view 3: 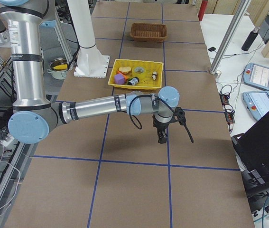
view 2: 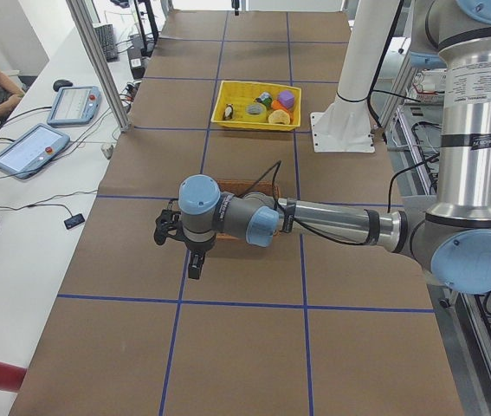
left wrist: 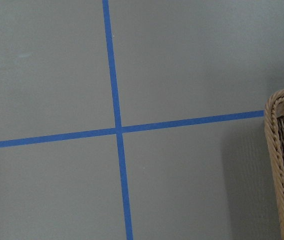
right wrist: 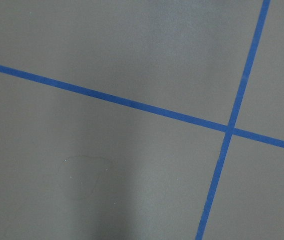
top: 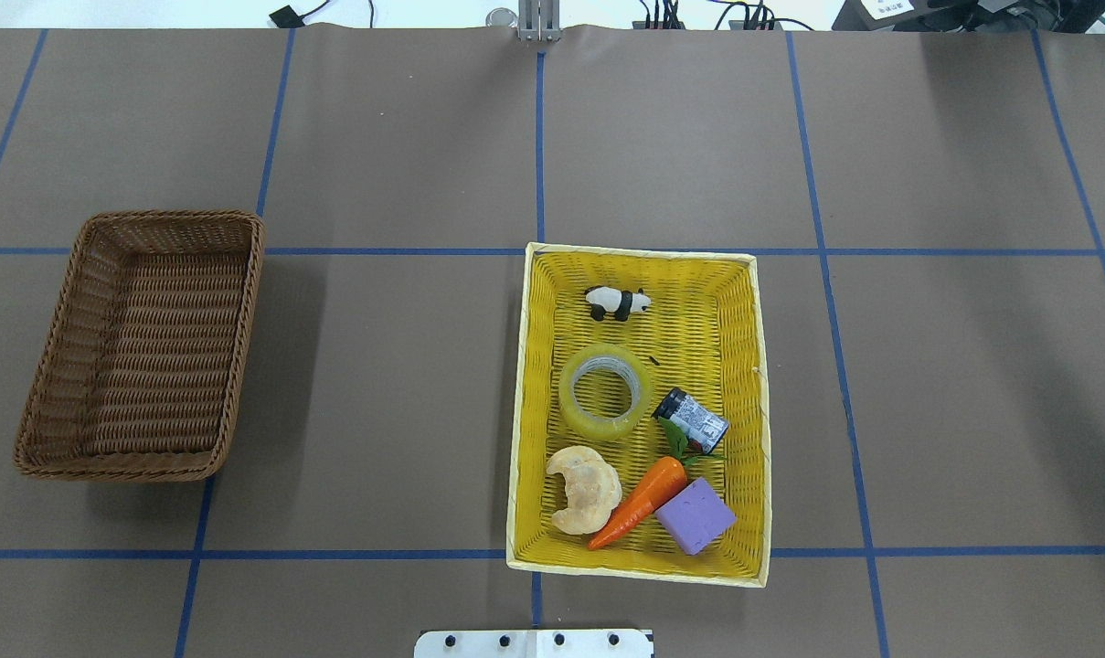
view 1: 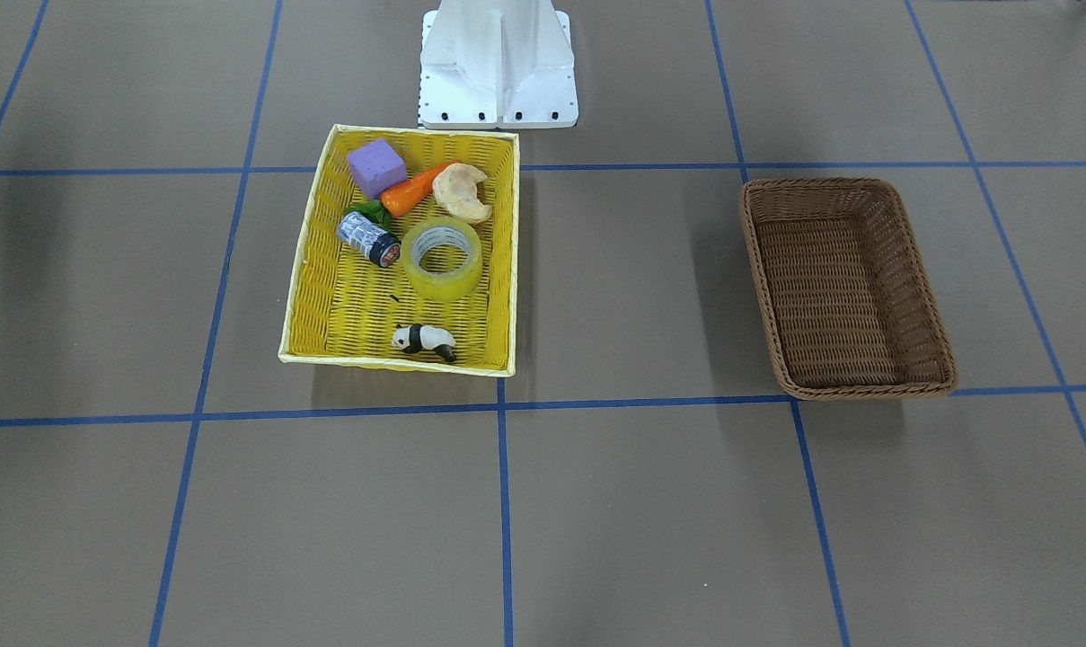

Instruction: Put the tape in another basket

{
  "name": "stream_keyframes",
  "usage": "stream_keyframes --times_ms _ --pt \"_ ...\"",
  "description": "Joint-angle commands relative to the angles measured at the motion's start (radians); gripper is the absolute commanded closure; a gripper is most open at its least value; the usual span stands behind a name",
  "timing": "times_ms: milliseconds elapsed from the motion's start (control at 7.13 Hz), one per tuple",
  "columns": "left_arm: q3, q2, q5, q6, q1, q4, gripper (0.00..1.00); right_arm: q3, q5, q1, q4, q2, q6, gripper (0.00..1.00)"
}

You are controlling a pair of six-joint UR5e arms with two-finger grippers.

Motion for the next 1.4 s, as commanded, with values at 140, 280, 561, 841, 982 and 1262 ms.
stream_keyframes --times_ms 140,280,561,841,982,1262 --pt "0.003 -0.028 -0.013 -0.017 0.004 0.044 0.02 -0.001 -0.006 -0.013 0.004 0.001 -0.001 0.00" --pt "-0.016 -0.042 -0.018 -0.040 0.001 0.051 0.02 -0.002 -0.008 -0.013 0.002 0.001 -0.001 0.00" --pt "-0.061 -0.019 -0.061 -0.043 -0.002 0.046 0.02 0.017 -0.002 -0.060 0.005 0.019 0.003 0.00" --pt "-0.047 -0.023 -0.053 -0.046 0.004 0.048 0.02 0.062 0.001 -0.191 0.072 0.070 0.167 0.00" --pt "-0.036 -0.026 -0.048 -0.036 0.007 0.045 0.02 0.080 -0.021 -0.293 0.155 0.091 0.335 0.00" --pt "-0.024 -0.036 -0.054 -0.035 0.028 0.040 0.02 0.128 -0.037 -0.396 0.353 0.092 0.521 0.00"
